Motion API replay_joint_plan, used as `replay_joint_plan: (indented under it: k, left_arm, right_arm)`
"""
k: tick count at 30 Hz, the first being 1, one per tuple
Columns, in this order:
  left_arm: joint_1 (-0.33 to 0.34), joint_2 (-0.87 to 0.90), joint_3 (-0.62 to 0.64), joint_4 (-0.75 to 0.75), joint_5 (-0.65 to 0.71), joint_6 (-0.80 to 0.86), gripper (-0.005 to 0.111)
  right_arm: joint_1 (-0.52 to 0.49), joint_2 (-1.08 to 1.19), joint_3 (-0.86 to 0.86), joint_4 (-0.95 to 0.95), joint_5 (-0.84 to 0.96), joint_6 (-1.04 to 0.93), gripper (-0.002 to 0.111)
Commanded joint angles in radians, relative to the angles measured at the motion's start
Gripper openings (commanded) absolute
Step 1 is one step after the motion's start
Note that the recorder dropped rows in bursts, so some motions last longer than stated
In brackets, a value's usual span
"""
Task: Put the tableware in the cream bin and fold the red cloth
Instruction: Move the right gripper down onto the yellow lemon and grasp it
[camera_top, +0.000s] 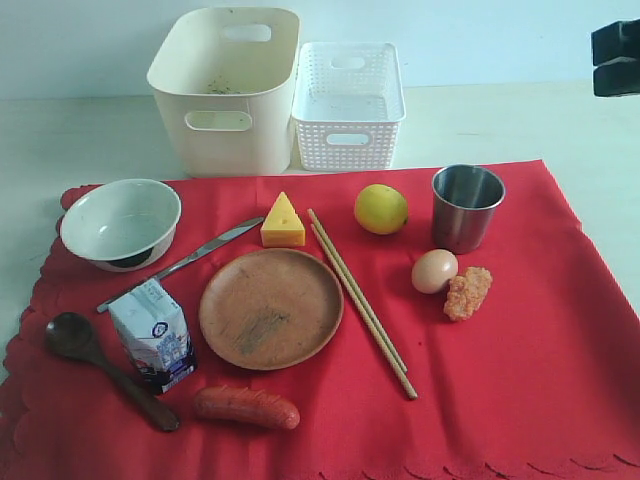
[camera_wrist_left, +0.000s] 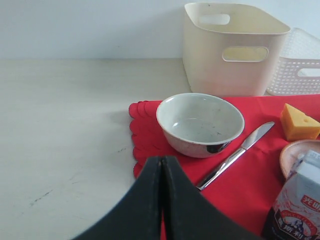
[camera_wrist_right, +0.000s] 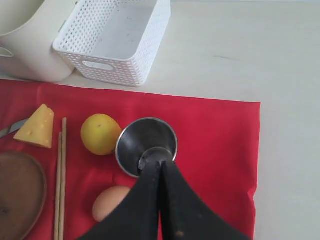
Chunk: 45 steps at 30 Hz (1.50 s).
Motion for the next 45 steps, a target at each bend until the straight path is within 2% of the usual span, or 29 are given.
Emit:
replay_joint_plan:
  k: [1, 6, 13, 17, 22, 28, 34, 45]
  left_arm:
    - [-0.006, -0.005, -0.003, 0.003, -0.012, -0.004, 0.001]
    - [-0.006, -0.005, -0.003, 0.003, -0.012, -0.004, 0.001]
    - [-0.006, -0.005, -0.003, 0.003, -0.012, -0.004, 0.001]
    - [-0.006, -0.005, -0.003, 0.003, -0.012, -0.004, 0.001]
    - [-0.006, -0.005, -0.003, 0.003, -0.012, -0.004, 0.001]
    - [-0.006, -0.005, -0.003, 0.003, -0.012, -0.004, 0.001]
    - [-0.006, -0.005, -0.003, 0.003, -0.012, -0.004, 0.001]
    - [-0.006, -0.005, -0.003, 0.003, -0.012, -0.004, 0.001]
  right_arm:
    - [0.039, 0.113, -0.070, -0.013, -0.002, -0.067, 0.000]
    - [0.144, 0.232, -0.136, -0.042, 0.000, -0.106, 0.000]
    - [0.276, 0.384, -0.261, -0.199, 0.002, -0.107, 0.003]
    - [0.325, 0.468, -0.329, -0.265, 0.002, -0.107, 0.018]
    - [0.362, 0.578, -0.433, -0.348, 0.012, -0.107, 0.045]
    - [0.368, 0.703, -0.546, -0.357, 0.054, -0.107, 0.065]
    - [0.368, 0.810, -0.610, -0.289, 0.092, -0.204, 0.068]
    - [0.368, 0.904, -0.637, -0.277, 0.145, -0.203, 0.068]
